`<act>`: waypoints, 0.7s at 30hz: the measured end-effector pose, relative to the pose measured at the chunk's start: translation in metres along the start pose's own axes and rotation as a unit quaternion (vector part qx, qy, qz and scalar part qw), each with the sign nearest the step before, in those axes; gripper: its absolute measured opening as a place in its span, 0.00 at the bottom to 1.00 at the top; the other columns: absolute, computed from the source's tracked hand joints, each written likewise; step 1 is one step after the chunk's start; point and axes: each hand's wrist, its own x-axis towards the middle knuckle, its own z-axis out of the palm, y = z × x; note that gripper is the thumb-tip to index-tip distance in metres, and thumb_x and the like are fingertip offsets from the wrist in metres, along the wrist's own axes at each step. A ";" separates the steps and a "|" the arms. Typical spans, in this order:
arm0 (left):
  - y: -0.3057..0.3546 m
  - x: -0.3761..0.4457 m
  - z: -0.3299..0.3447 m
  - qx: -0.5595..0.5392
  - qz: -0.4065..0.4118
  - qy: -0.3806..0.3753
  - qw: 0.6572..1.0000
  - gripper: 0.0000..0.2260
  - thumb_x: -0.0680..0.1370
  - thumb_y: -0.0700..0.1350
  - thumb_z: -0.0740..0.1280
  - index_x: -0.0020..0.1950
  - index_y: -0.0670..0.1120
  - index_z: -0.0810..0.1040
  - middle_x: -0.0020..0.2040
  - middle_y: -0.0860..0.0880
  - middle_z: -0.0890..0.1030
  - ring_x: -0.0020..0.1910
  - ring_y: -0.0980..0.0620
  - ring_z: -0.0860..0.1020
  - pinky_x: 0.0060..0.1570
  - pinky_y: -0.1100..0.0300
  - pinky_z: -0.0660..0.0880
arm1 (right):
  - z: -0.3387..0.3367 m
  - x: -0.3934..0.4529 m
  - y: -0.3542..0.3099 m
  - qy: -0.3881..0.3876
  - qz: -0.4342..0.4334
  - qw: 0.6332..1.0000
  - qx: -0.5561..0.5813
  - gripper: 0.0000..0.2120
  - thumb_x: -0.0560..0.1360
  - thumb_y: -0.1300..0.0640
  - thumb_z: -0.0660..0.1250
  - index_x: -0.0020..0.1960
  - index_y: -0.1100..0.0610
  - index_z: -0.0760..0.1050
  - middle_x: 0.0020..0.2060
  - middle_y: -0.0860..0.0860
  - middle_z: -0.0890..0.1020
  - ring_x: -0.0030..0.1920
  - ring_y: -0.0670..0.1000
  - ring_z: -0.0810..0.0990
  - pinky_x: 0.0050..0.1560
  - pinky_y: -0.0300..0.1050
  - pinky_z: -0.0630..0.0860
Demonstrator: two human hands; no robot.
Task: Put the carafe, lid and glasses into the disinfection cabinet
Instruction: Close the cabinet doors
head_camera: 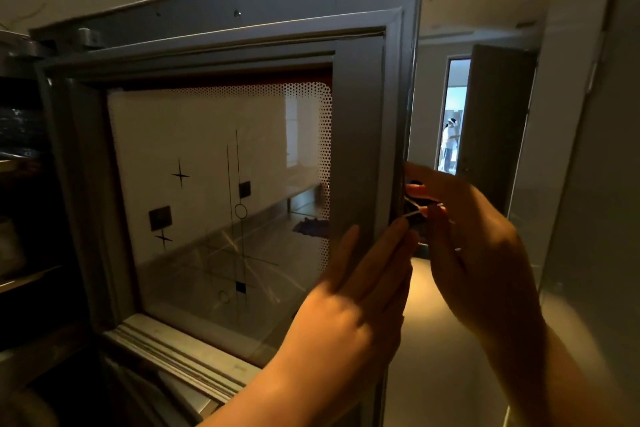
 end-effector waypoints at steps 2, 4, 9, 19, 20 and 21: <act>-0.001 -0.001 -0.003 0.009 0.003 -0.011 1.000 0.19 0.77 0.48 0.61 0.67 0.45 0.73 0.72 0.46 0.66 0.75 0.44 0.55 0.72 0.42 0.52 | -0.001 0.004 0.002 0.000 0.005 1.000 -0.001 0.17 0.78 0.59 0.54 0.48 0.70 0.76 0.32 0.60 0.79 0.28 0.52 0.79 0.35 0.28 0.71; -0.001 0.000 -0.006 0.013 0.002 -0.015 1.000 0.18 0.77 0.48 0.60 0.65 0.46 0.74 0.72 0.46 0.67 0.75 0.44 0.55 0.72 0.42 0.52 | 0.000 0.006 0.003 0.000 0.011 1.000 -0.007 0.15 0.77 0.61 0.55 0.49 0.70 0.76 0.32 0.60 0.79 0.27 0.53 0.79 0.33 0.32 0.72; 0.004 0.003 -0.010 0.056 0.004 -0.056 0.997 0.16 0.76 0.52 0.62 0.61 0.49 0.78 0.69 0.47 0.72 0.74 0.42 0.58 0.72 0.42 0.49 | -0.002 0.012 0.009 -0.015 0.007 1.000 -0.010 0.12 0.76 0.63 0.58 0.47 0.71 0.76 0.33 0.61 0.79 0.30 0.55 0.80 0.36 0.29 0.71; 0.028 0.018 -0.008 -0.007 0.056 -0.165 0.985 0.13 0.74 0.54 0.62 0.51 0.53 0.83 0.52 0.54 0.83 0.57 0.52 0.78 0.67 0.54 0.66 | 0.000 0.013 0.005 0.005 0.016 1.000 -0.011 0.13 0.75 0.64 0.57 0.46 0.72 0.77 0.30 0.59 0.78 0.28 0.49 0.75 0.35 0.22 0.69; 0.028 0.023 -0.010 -0.008 0.046 -0.189 0.981 0.13 0.73 0.56 0.63 0.51 0.53 0.83 0.51 0.55 0.82 0.56 0.53 0.78 0.64 0.55 0.69 | 0.001 0.014 0.005 0.010 0.018 1.000 -0.008 0.12 0.75 0.65 0.57 0.46 0.72 0.77 0.30 0.60 0.78 0.29 0.48 0.74 0.36 0.21 0.69; 0.027 0.027 -0.011 0.004 0.046 -0.196 0.979 0.13 0.74 0.56 0.64 0.52 0.52 0.82 0.51 0.54 0.82 0.55 0.53 0.78 0.63 0.55 0.70 | 0.001 0.014 0.005 0.013 0.019 1.000 -0.009 0.12 0.75 0.65 0.58 0.46 0.72 0.77 0.30 0.60 0.78 0.29 0.48 0.74 0.37 0.21 0.69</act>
